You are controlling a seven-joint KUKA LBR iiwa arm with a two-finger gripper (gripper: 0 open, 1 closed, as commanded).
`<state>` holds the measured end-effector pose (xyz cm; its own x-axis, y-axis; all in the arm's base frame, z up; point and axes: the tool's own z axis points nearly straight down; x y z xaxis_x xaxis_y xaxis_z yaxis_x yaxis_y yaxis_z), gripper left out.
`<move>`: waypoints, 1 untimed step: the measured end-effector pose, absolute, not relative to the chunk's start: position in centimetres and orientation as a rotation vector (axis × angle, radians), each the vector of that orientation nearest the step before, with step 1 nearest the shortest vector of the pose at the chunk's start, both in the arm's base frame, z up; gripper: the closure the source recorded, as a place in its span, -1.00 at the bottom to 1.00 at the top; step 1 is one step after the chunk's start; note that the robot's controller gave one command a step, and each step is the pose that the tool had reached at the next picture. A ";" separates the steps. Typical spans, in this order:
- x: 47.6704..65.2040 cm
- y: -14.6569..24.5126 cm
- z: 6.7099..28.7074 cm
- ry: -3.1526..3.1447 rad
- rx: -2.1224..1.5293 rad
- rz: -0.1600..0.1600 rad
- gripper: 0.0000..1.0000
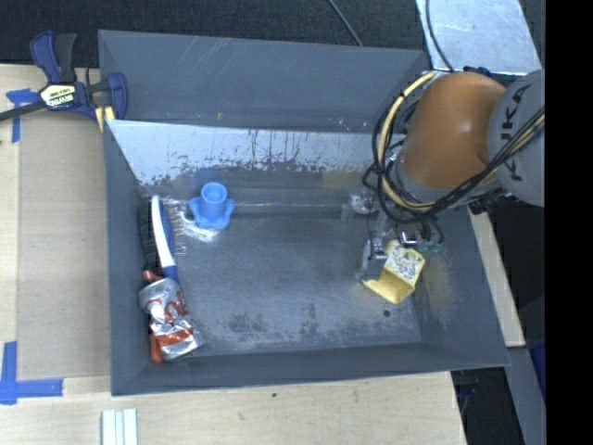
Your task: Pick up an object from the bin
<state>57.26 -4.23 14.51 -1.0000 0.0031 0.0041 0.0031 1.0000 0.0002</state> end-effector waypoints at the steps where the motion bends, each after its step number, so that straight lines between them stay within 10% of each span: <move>1: 57.5 -4.2 14.9 -3.145 -0.002 0.001 -1.00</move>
Offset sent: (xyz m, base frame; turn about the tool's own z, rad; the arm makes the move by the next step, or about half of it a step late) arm 0.0001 -0.0963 -0.0751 -0.0334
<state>57.47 -4.22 14.93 -1.0000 0.0014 -0.0037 0.0014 1.0000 -0.0004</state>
